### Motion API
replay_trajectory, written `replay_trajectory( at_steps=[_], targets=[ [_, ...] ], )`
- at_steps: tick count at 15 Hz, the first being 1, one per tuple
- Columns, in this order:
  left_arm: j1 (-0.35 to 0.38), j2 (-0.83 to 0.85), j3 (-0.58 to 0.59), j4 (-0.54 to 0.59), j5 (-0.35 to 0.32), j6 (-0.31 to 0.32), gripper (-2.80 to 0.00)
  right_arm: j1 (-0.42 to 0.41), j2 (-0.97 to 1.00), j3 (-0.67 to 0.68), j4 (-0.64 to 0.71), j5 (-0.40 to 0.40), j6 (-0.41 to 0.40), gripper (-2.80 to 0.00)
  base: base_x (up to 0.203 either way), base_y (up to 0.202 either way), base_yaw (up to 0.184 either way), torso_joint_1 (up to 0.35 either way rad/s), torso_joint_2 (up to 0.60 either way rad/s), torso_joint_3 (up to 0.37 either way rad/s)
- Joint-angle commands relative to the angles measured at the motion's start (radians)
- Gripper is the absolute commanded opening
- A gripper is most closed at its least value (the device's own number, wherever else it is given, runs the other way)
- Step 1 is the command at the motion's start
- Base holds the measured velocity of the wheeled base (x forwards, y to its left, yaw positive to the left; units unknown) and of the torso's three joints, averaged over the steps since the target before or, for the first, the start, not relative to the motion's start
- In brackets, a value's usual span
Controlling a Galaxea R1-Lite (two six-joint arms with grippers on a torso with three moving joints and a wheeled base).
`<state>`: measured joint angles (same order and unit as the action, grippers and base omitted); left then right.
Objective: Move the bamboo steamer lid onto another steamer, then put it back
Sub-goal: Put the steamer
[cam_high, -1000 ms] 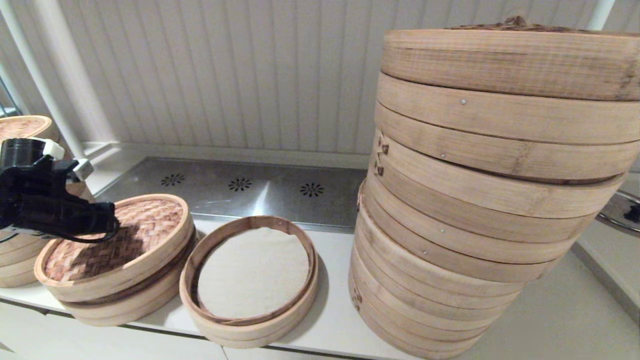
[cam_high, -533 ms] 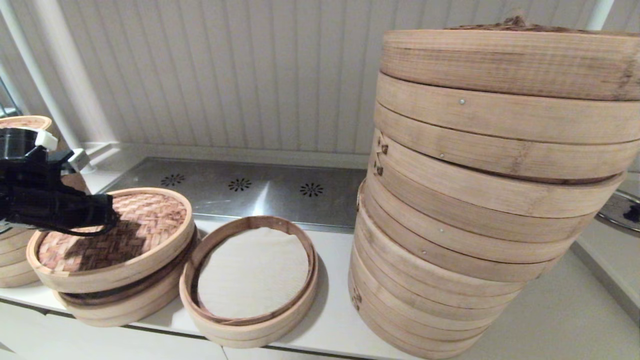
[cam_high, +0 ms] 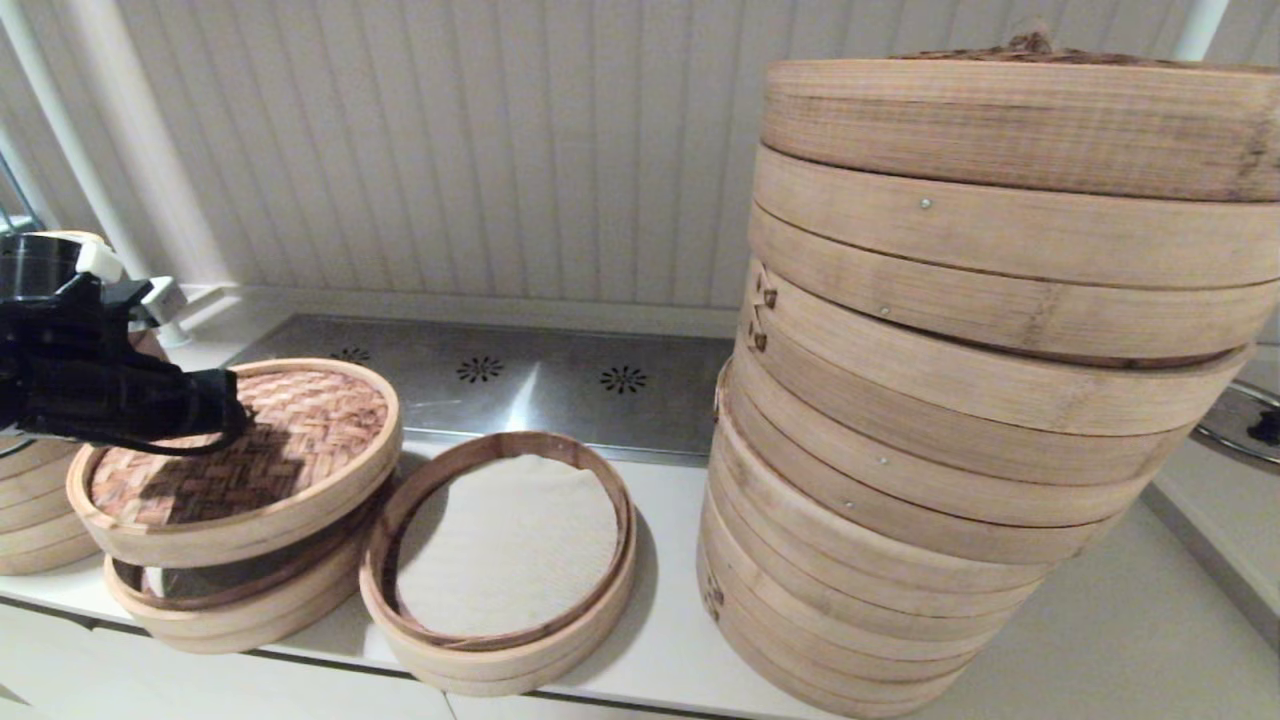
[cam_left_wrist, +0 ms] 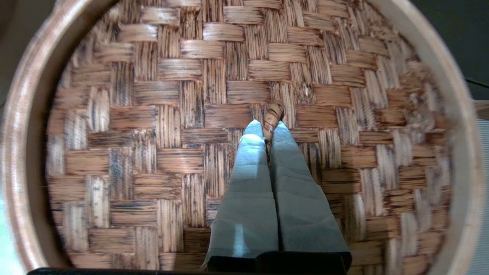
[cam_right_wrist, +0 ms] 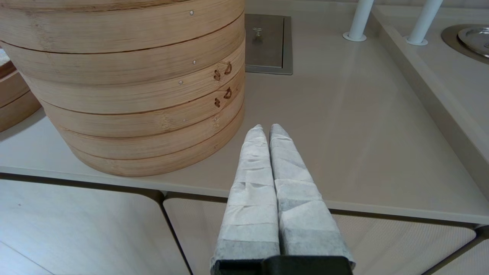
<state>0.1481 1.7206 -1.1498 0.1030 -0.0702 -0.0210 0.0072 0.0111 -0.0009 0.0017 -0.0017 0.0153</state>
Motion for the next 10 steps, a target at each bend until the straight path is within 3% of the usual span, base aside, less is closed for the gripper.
replay_trajectory(
  at_steps=[1, 10],
  targets=[
    [-0.023, -0.005, -0.007, 0.001, 0.003, -0.008, -2.8, 0.0, 0.0, -0.001, 0.0, 0.0, 0.0, -2.8, 0.0, 0.0, 0.0, 0.0, 0.0, 0.0],
    [-0.227, -0.018, -0.032, -0.003, 0.032, -0.112, -2.8, 0.0, 0.0, -0.001, 0.0, 0.0, 0.0, -2.8, 0.0, 0.0, 0.0, 0.0, 0.0, 0.0]
  ],
)
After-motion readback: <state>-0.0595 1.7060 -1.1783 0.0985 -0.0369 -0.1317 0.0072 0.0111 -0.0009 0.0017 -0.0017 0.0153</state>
